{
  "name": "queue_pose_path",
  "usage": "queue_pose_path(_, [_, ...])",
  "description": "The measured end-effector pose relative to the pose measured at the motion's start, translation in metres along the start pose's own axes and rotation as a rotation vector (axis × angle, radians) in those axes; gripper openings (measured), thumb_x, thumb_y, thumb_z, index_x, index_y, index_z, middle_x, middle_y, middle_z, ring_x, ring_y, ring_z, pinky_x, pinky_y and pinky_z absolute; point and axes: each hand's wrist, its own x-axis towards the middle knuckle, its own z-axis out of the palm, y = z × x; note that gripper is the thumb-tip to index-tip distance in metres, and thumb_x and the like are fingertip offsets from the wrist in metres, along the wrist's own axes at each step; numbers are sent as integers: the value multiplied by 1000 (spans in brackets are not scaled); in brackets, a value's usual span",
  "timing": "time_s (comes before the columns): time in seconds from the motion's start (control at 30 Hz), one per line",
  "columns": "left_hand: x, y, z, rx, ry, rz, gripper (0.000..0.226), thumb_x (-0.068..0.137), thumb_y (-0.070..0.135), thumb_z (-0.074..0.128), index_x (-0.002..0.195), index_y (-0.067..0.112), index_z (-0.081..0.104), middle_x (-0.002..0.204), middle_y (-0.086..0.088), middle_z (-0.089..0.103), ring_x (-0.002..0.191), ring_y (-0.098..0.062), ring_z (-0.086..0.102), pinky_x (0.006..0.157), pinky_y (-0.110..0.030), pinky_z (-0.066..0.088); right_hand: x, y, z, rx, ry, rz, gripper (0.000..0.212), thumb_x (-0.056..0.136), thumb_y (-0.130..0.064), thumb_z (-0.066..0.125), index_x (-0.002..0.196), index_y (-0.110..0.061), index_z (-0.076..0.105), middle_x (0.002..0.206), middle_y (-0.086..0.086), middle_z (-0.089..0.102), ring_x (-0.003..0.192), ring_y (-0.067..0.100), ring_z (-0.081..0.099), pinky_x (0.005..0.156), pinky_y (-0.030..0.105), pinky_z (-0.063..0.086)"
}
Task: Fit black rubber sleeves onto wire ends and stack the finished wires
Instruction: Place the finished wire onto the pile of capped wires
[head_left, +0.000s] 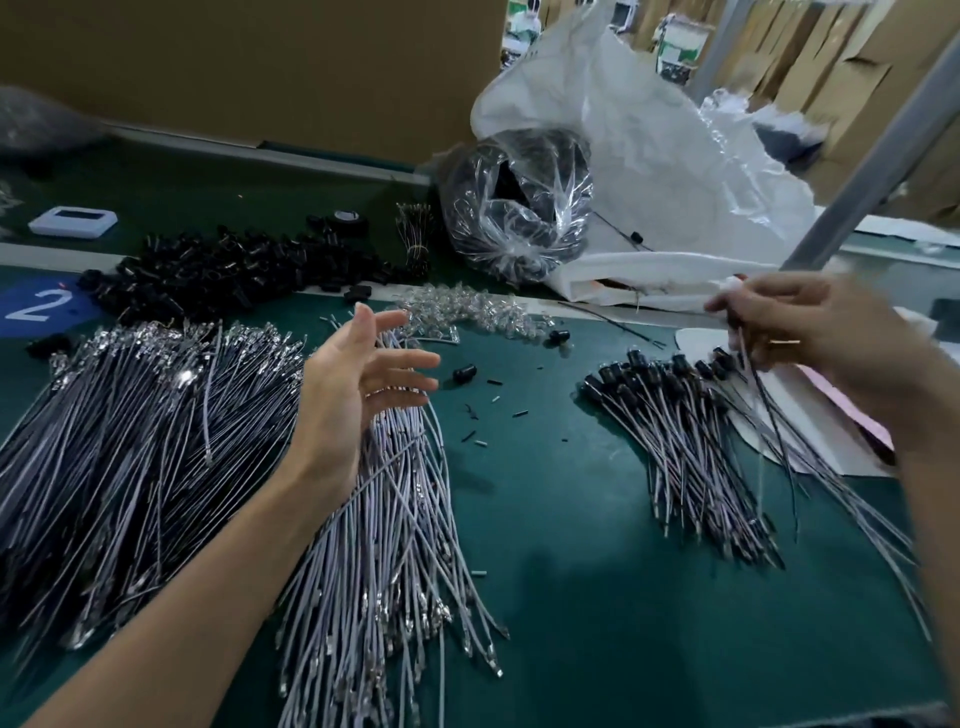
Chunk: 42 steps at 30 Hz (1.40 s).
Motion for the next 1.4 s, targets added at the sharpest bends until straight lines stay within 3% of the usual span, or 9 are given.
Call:
queue_pose_path(0.13, [1, 0, 0, 19, 162, 53, 58, 88, 60, 38, 111, 13, 64, 80, -8, 75, 70, -22, 71, 60, -25, 55, 20, 19, 17, -485, -27, 193, 27, 88, -27, 67, 107, -9, 73, 80, 6, 71, 60, 14, 58, 58, 23, 50])
queue_pose_path(0.23, [1, 2, -4, -32, 296, 107, 58, 96, 57, 36, 111, 8, 64, 78, -8, 73, 67, -20, 68, 59, -25, 55, 28, 15, 46, -815, 133, 99, 30, 92, -36, 64, 113, -16, 72, 102, 9, 73, 81, 21, 63, 77, 32, 50])
queue_pose_path(0.33, [3, 2, -7, -64, 383, 129, 55, 101, 53, 34, 109, 7, 64, 77, -9, 73, 65, -20, 66, 59, -27, 55, 23, -1, 94, -696, 149, -213, 18, 92, -27, 67, 99, -14, 77, 88, 0, 73, 73, 7, 59, 72, 21, 45])
queue_pose_path(0.5, [4, 5, -8, -64, 441, 133, 58, 103, 51, 35, 109, 1, 64, 76, -8, 72, 62, -18, 65, 56, -26, 53, 7, -18, 191, -525, -359, -332, 11, 87, -16, 72, 96, -20, 77, 78, -15, 67, 65, -15, 55, 64, -1, 38])
queue_pose_path(0.73, [3, 6, -8, -62, 449, 118, 55, 102, 51, 37, 95, 6, 69, 73, -8, 72, 59, -17, 64, 54, -24, 51, 7, -7, 222, -523, -495, -340, 18, 86, -11, 71, 77, -26, 66, 83, -15, 53, 74, -1, 50, 67, 17, 37])
queue_pose_path(0.93, [2, 5, -4, 113, 220, 79, 43, 93, 50, 47, 91, 12, 68, 72, -3, 72, 56, -15, 61, 51, -21, 48, 6, -3, 197, 53, -324, -275, 16, 92, -7, 63, 84, -20, 63, 79, -4, 60, 71, 8, 51, 68, 21, 44])
queue_pose_path(1.03, [-4, 5, 2, 272, 104, 140, 29, 92, 38, 59, 83, 12, 69, 65, -3, 69, 47, -10, 53, 45, -19, 41, 6, -3, 191, 572, -340, -162, 8, 87, -10, 63, 81, -14, 67, 101, 3, 68, 89, 13, 62, 80, 25, 53])
queue_pose_path(1.23, [1, 29, -23, 1308, 437, 308, 15, 90, 30, 70, 96, 16, 72, 79, 1, 68, 66, -14, 55, 49, -18, 31, 4, -3, 186, 1234, -372, -92, 20, 89, -16, 55, 83, -8, 72, 93, 9, 75, 85, 18, 73, 71, 26, 59])
queue_pose_path(1.4, [20, 60, -66, 1754, 535, -134, 25, 85, 25, 74, 106, 11, 70, 98, -15, 66, 102, -36, 56, 77, -39, 45, 5, -1, 181, 1363, -300, -61, 23, 89, -20, 53, 79, -14, 72, 71, -3, 66, 57, 5, 62, 53, 15, 52])
